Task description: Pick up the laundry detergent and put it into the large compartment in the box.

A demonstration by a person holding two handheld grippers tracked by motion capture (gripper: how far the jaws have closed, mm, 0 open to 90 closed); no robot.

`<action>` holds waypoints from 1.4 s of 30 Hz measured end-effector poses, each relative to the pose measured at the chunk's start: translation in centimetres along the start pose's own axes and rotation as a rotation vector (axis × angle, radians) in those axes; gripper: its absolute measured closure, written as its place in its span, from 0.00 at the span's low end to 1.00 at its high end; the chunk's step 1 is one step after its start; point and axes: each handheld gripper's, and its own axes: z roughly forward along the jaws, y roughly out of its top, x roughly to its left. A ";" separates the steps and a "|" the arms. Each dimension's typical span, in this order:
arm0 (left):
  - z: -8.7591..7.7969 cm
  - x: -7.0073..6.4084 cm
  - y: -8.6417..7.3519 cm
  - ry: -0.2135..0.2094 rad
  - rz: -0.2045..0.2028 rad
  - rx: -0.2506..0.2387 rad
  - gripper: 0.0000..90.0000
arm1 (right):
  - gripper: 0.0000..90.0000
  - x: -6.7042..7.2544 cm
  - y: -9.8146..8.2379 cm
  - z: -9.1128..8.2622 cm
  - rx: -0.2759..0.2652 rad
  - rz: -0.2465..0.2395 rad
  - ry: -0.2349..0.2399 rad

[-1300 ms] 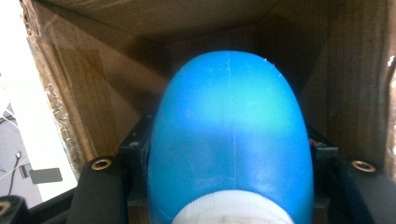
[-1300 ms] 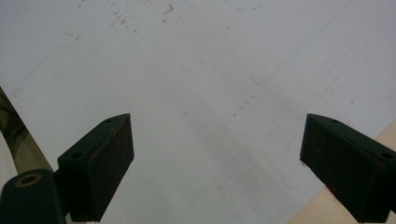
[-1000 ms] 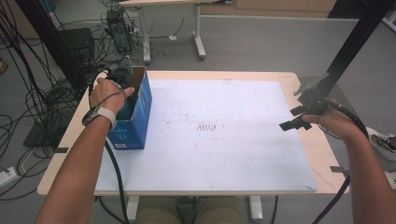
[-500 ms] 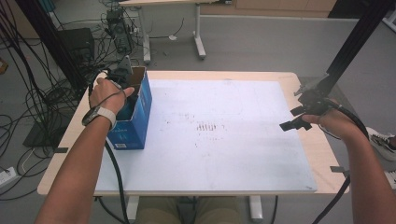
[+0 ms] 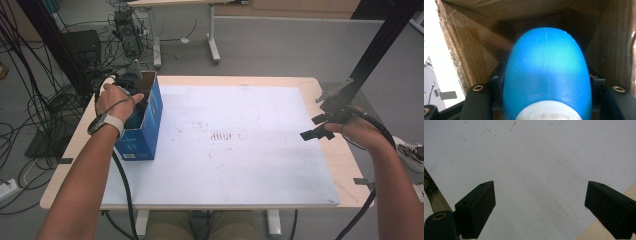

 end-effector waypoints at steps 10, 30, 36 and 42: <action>-0.2 0.4 0.0 -0.017 0.007 -0.004 0.40 | 0.11 0.1 0.1 0.0 0.001 -0.001 -0.001; -2.7 2.6 -0.6 -0.097 0.064 -0.044 0.22 | 0.11 0.5 0.4 -0.2 0.009 -0.006 -0.005; -3.9 3.3 -0.8 -0.127 0.106 -0.064 0.17 | 0.11 0.6 0.2 -0.3 0.010 -0.005 -0.007; -5.6 3.6 -0.9 -0.143 0.144 -0.086 0.12 | 0.11 0.7 0.4 -0.5 0.009 -0.007 -0.011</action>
